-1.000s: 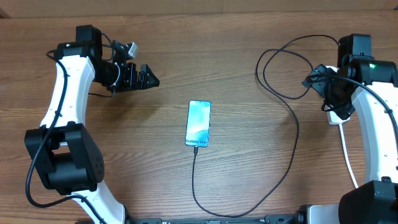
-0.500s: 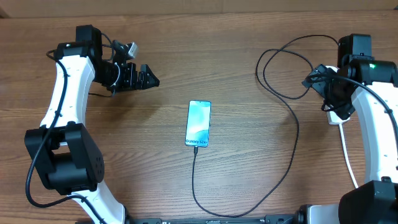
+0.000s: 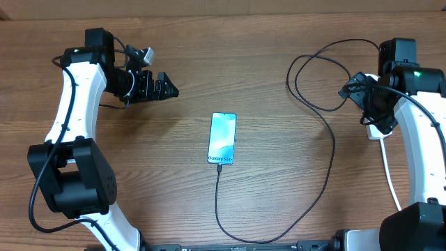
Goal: Plug charger to phone and switch on socket
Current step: 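Move the right gripper up to the white power strip, then lower the right gripper over the switch beside the plugged socket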
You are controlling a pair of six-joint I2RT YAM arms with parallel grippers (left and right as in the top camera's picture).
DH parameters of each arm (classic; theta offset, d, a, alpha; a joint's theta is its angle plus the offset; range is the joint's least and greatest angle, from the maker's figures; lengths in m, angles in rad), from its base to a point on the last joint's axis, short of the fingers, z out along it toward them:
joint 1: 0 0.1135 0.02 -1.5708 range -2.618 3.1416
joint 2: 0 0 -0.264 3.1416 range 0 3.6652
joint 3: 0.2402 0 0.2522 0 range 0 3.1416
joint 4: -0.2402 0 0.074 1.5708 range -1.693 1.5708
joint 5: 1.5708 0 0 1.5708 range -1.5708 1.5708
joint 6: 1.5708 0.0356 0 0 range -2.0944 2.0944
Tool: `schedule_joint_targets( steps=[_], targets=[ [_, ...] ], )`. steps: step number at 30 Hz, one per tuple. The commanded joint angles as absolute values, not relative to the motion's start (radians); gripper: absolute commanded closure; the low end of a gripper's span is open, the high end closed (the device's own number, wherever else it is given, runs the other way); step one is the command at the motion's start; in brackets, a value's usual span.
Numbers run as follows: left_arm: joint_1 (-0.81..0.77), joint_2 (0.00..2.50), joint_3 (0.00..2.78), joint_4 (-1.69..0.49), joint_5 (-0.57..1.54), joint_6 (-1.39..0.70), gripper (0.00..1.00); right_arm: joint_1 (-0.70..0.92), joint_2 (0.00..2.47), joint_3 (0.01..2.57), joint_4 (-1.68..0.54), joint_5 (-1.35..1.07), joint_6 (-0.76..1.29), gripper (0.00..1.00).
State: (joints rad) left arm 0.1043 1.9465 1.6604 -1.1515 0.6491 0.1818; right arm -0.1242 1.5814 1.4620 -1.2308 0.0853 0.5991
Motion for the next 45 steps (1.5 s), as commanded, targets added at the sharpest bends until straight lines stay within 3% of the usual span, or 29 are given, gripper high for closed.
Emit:
schedule_joint_targets(
  steps=[1, 14, 30, 45],
  targets=[
    [0.095, 1.929, 1.665, -1.151, 0.646, 0.175, 0.0, -0.125, 1.584, 1.452, -1.227, 0.096, 0.606, 0.0],
    [0.095, 1.929, 1.665, -1.151, 0.646, 0.175, 0.0, -0.136, 1.584, 1.452, -1.223, 0.247, 0.607, 0.0],
    [0.095, 1.929, 1.665, -1.151, 0.646, 0.175, 0.0, -0.377, 1.671, 1.452, -1.155, 0.276, 0.628, 0.0],
    [0.095, 1.929, 1.665, -1.151, 0.646, 0.175, 0.0, -0.46, 1.835, 1.452, -0.998, 0.276, 0.628, 0.0]
  ],
)
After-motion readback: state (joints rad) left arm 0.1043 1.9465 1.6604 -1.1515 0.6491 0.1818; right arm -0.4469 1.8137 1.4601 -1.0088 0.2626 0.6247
